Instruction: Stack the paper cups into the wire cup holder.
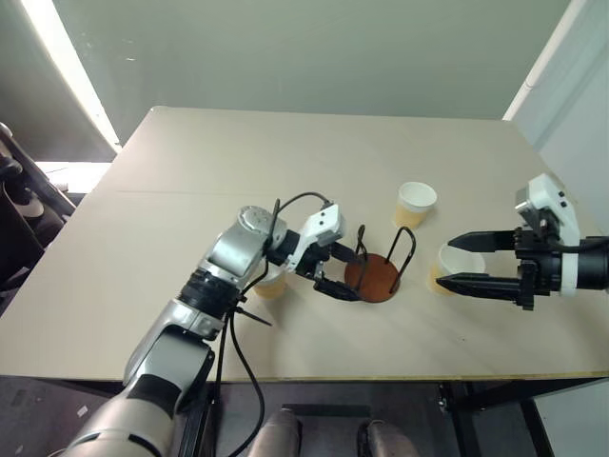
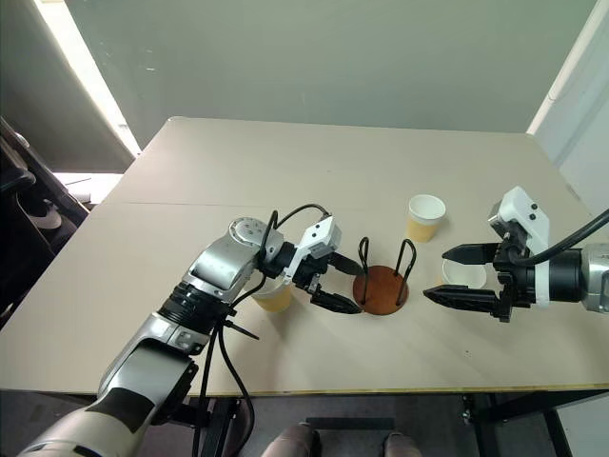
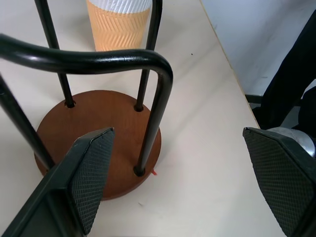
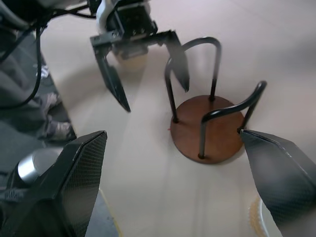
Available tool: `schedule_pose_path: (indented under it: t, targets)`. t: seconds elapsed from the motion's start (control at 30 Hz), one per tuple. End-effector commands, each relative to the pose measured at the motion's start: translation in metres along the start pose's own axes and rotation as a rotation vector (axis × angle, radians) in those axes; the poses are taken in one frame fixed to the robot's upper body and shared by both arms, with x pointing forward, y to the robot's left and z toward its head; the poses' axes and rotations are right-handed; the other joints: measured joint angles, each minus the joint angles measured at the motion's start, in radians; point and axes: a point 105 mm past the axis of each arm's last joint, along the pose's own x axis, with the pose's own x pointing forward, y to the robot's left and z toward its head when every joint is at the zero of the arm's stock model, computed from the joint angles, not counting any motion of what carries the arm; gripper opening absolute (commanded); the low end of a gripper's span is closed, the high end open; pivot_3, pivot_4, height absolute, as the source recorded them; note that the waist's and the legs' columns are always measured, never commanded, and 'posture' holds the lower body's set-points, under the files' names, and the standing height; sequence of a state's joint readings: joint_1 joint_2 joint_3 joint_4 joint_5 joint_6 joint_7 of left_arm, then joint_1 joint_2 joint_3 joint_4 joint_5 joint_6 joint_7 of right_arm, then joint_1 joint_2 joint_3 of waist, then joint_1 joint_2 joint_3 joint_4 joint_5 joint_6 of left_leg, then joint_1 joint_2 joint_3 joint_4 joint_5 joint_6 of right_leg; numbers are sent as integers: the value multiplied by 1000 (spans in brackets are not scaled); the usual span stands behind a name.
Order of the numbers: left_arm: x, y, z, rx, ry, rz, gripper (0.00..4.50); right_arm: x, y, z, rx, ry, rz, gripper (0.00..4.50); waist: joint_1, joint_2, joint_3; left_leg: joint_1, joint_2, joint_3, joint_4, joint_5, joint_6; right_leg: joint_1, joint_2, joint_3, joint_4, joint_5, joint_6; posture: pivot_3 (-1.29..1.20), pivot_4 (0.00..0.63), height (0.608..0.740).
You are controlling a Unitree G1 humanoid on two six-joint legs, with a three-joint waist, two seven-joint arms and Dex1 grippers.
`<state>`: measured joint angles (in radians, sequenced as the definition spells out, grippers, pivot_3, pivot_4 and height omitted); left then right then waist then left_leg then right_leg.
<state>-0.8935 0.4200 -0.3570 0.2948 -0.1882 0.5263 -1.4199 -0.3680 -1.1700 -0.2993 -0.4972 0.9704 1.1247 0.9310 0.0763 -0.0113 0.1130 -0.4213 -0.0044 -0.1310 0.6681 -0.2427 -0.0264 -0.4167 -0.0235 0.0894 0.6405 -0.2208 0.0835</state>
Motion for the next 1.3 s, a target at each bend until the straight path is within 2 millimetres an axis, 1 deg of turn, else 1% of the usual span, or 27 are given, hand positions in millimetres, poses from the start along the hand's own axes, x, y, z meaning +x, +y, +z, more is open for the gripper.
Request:
schedule_pose_path:
  t: [0.03, 0.1, 0.13, 0.3, 0.4, 0.47, 0.53, 0.6, 0.67, 0.73, 0.8, 0.93, 1.0, 1.1, 1.3]
  targets:
    - [-12, 0, 12, 41, -6, 11, 4460, -1, 1, 7, -81, 19, 6, 4500, -1, 0, 0, 0, 0, 0, 0, 0, 0, 0, 0, 0, 0, 0, 0, 0, 150, 740]
    - [-18, 1, 15, 33, -15, 18, 4460, -1, 0, 8, -91, 17, 14, 4500, -1, 0, 0, 0, 0, 0, 0, 0, 1, 0, 0, 0, 0, 0, 0, 0, 150, 740]
    - [-20, 1, 17, 27, -22, 16, 4460, 0, 0, 9, -95, 11, 20, 4500, -1, 0, 0, 0, 0, 0, 0, -2, 4, 0, 0, 0, 0, 0, 0, 0, 150, 740]
    - [-31, 1, 29, 29, -58, 28, 4460, 2, -2, 20, -110, -28, 33, 4500, -2, 0, 0, 0, 0, 0, 0, -3, 4, 0, 0, 0, 0, 0, 0, 0, 150, 740]
    - [-39, 2, 37, 36, -78, 42, 4460, 2, -5, 21, -123, -24, 28, 4500, -3, 0, 0, 0, 1, 0, 0, -3, 4, 0, -1, 1, 0, 0, 0, 0, 150, 740]
    - [-43, 1, 39, 43, -67, 40, 4460, 2, -7, 22, -126, -20, 30, 4500, -3, 0, 0, 0, 1, 0, 0, -3, 4, 0, -1, 1, -1, 0, 0, 0, 150, 740]
    - [-48, -3, 34, 77, -20, 30, 4460, 3, -10, 24, -141, -17, 27, 4500, -5, 0, 0, 0, 1, 0, 0, -3, 4, 0, -1, 1, -2, 0, 0, 0, 150, 740]
    - [-55, -6, 32, 96, 10, 21, 4460, 6, -17, 24, -164, -8, 12, 4500, -9, 0, 0, 0, 1, 0, 0, -3, 4, 0, -1, 1, -2, 0, 0, 0, 150, 740]
    - [-62, -5, 34, 112, 18, 37, 4460, 8, -26, 27, -178, -9, -9, 4500, -10, 0, 0, 0, 1, 0, -1, -3, 4, 0, -1, 1, -3, 0, -1, 0, 150, 740]
    - [-72, 4, 44, 141, -11, 116, 4460, 9, -38, 29, -206, 0, -39, 4500, -11, 0, 0, 0, 1, -1, 0, -4, 5, 0, -1, 1, -3, 1, -1, 0, 150, 740]
    - [-85, 12, 60, 151, -89, 197, 4460, 9, -47, 34, -239, 5, -53, 4500, -12, 0, 0, -1, 2, -2, 0, -4, 5, 0, -1, 0, -4, 1, -2, 0, 150, 740]
    - [-110, 11, 93, 128, -273, 269, 4460, 15, -69, 47, -316, 14, -96, 4500, -23, 0, 0, -2, 3, -1, -1, -4, 5, -2, -2, -1, -5, 3, -4, 0, 150, 740]
    - [-119, 9, 102, 117, -327, 293, 4460, 22, -81, 53, -345, 16, -114, 4500, -28, 0, 0, -2, 4, -1, -2, -4, 5, -3, -1, -2, -6, 3, -4, 0, 150, 740]
    - [-122, 7, 102, 103, -332, 302, 4460, 33, -95, 58, -369, 22, -115, 4500, -34, 1, 0, -2, 4, -1, -2, -4, 5, -3, -1, -2, -7, 4, -5, 0, 150, 740]
    - [-122, 0, 81, 91, -236, 295, 4460, 59, -113, 54, -439, 109, -82, 4500, -38, 1, 0, -4, 5, -2, -4, -2, 2, -6, -1, -3, -9, 5, -8, 0, 150, 740]
